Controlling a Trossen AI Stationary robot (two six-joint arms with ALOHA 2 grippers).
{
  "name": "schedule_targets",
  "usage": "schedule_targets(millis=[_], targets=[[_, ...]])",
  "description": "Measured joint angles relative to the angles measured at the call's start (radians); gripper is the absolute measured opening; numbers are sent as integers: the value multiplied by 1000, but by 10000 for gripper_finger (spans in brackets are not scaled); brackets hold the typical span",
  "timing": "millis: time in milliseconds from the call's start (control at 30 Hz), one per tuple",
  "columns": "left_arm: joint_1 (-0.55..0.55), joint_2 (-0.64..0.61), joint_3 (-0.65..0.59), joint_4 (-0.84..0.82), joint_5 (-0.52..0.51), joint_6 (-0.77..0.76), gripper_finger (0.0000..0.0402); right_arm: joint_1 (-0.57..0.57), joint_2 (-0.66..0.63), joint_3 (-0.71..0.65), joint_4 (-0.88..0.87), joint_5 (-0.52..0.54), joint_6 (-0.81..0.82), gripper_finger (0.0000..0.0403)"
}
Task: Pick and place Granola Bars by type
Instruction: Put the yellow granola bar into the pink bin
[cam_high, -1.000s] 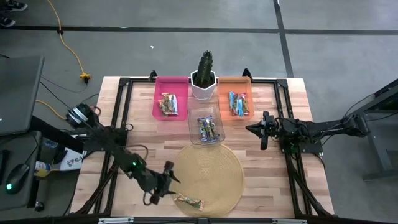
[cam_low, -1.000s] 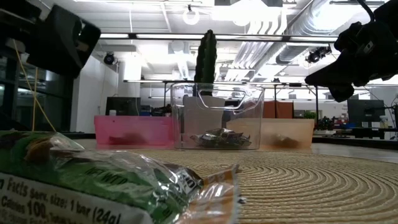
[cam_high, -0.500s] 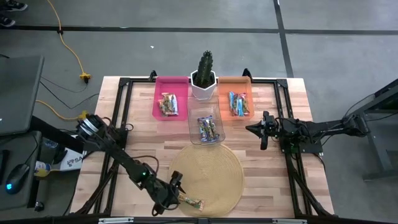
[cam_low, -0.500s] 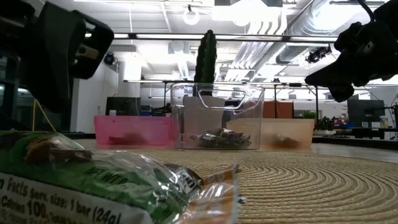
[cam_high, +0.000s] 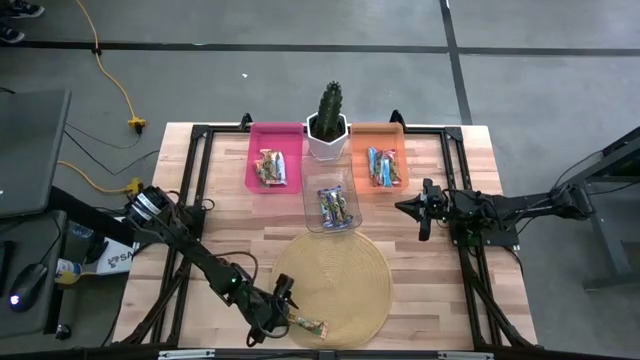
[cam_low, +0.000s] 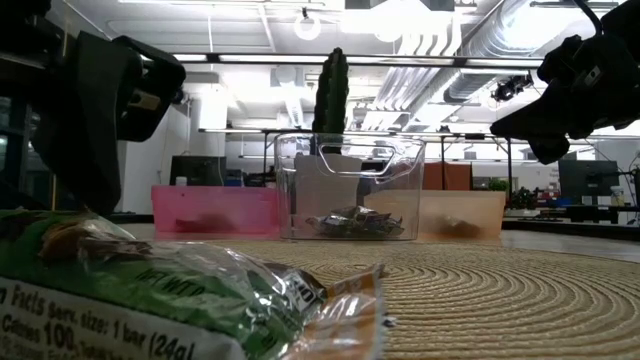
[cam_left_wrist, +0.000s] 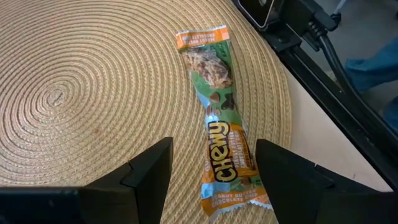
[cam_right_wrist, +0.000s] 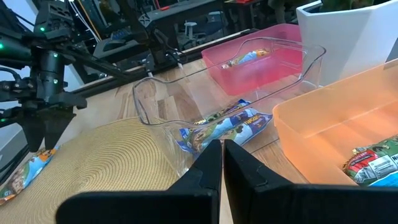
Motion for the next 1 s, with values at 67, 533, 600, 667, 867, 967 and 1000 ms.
schedule_targets(millis=[67,533,600,667,867,967,1000], targets=[[0,0,0,-1,0,0,227,0,0,0,0,0,2,0],[0,0,0,6,16,0,227,0,0,0,0,0,1,0],[0,0,0,5,15,0,227,0,0,0,0,0,1,0],[1,0,0,6,7,0,227,0,0,0,0,0,0,0],[1,13,0,27,18,0,227,0,0,0,0,0,1,0],[0,38,-1,53,16,1,227,0,0,0,0,0,1,0],[1,48,0,71,15,0,227,0,0,0,0,0,0,0]])
